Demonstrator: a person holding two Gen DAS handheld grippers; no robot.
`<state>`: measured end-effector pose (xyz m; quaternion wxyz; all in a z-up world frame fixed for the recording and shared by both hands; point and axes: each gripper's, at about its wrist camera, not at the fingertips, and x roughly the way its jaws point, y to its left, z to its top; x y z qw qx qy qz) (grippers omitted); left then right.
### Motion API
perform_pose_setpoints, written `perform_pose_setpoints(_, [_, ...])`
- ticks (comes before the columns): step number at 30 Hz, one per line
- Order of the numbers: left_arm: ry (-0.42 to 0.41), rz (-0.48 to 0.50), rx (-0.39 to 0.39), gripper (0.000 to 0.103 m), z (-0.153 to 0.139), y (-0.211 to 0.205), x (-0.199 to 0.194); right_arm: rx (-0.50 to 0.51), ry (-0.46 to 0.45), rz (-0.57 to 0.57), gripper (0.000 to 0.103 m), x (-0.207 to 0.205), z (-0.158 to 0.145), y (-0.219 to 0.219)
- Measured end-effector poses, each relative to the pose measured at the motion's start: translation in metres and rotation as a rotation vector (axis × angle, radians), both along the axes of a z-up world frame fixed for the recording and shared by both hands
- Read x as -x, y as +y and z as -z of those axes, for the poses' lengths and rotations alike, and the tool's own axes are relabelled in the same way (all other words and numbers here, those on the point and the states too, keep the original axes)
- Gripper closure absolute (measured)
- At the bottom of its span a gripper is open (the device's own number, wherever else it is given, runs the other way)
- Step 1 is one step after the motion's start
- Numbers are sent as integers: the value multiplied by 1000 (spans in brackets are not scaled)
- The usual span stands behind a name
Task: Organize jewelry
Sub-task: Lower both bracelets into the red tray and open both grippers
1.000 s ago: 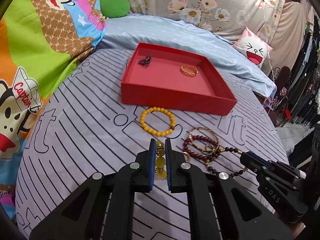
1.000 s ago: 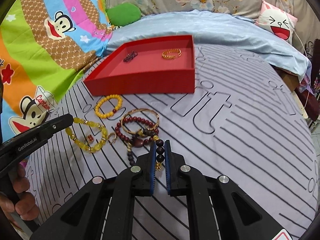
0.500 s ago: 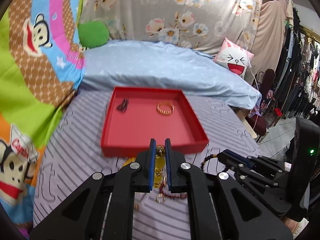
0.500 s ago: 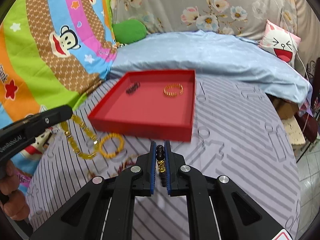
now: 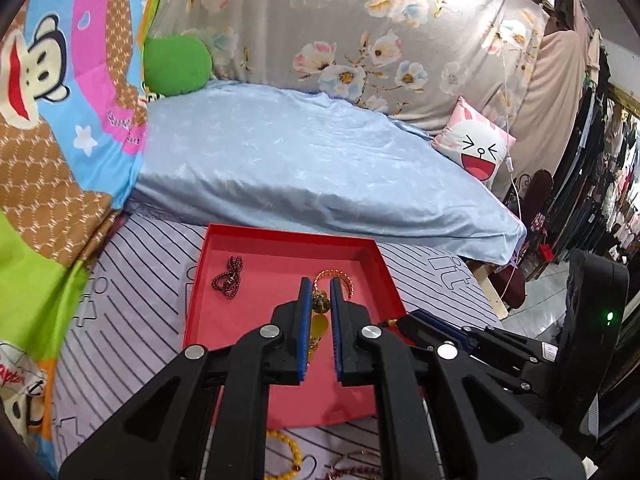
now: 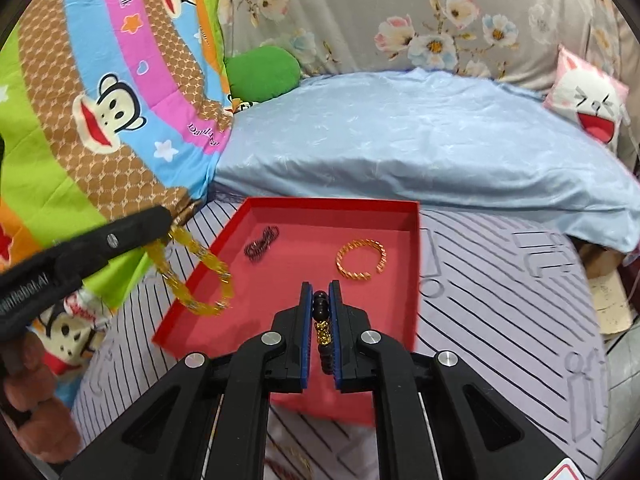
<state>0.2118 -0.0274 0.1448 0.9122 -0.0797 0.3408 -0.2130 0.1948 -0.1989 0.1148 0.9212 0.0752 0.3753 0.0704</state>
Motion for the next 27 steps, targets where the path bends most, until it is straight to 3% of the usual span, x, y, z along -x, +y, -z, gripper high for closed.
perform_pose_setpoints(6, [51,-23,-12,94,34,2,-36,-89,96,-17,95,-41,35,6])
perform_pose_setpoints(15, [139,-99,-168,94,92,15,-56,41,162,52,95,-52,68,-3])
perform_pose_setpoints(19, [136,-128,-224,94,100,21,-57,116,136,79,94,-51,68,-7])
perform_pose_setpoints(23, [112,-166,-247,83,96,27,-54,134,88,94,75,-45,59,-9])
perform_pose_setpoints(27, [90,-175,-238,82,87,32,-45,138,56,85,74,-34,46,-6])
